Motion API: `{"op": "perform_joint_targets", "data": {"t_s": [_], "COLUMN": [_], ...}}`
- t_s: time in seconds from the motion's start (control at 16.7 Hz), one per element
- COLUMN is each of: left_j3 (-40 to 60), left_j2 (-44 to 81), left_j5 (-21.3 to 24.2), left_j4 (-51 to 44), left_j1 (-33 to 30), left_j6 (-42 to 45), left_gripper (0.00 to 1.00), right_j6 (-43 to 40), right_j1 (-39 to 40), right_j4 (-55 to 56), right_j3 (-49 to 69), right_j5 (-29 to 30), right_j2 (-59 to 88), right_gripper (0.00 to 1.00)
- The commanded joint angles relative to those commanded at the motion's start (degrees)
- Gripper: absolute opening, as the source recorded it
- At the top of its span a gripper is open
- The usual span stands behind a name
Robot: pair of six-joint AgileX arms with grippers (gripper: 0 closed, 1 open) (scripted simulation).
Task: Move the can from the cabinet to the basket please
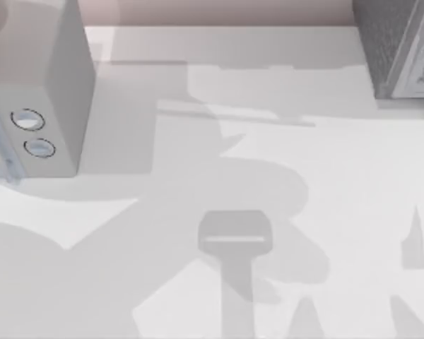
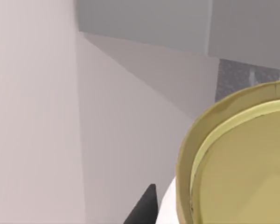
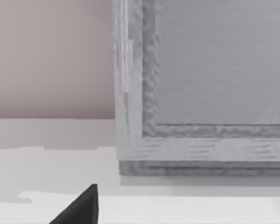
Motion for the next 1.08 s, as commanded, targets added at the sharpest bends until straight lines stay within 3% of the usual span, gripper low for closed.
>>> {"op": "perform_joint_targets", "data": {"t_s": [0.18, 0.42, 1.08], "left_j3": [-2.17, -7.35, -28.1], "left_j2": [-1.29, -4.48, -18.47], "left_j5": [-0.88, -2.54, -8.67], "left_j4": [-8.39, -26.42, -93.68], "left_j1": [-0.48, -1.27, -4.35], "left_j6": [8.81, 28.59, 101.62], "left_gripper": [0.0, 0.0, 0.0], "right_j6": [0.0, 0.0, 0.0], "right_j1": [0.0, 0.0, 0.0], "right_j4": [0.0, 0.0, 0.0], "right_j3": [0.0, 0.0, 0.0], "right_j5": [0.0, 0.0, 0.0], "right_j2": [0.0, 0.0, 0.0], "right_gripper": [1.0, 1.0, 1.0]}}
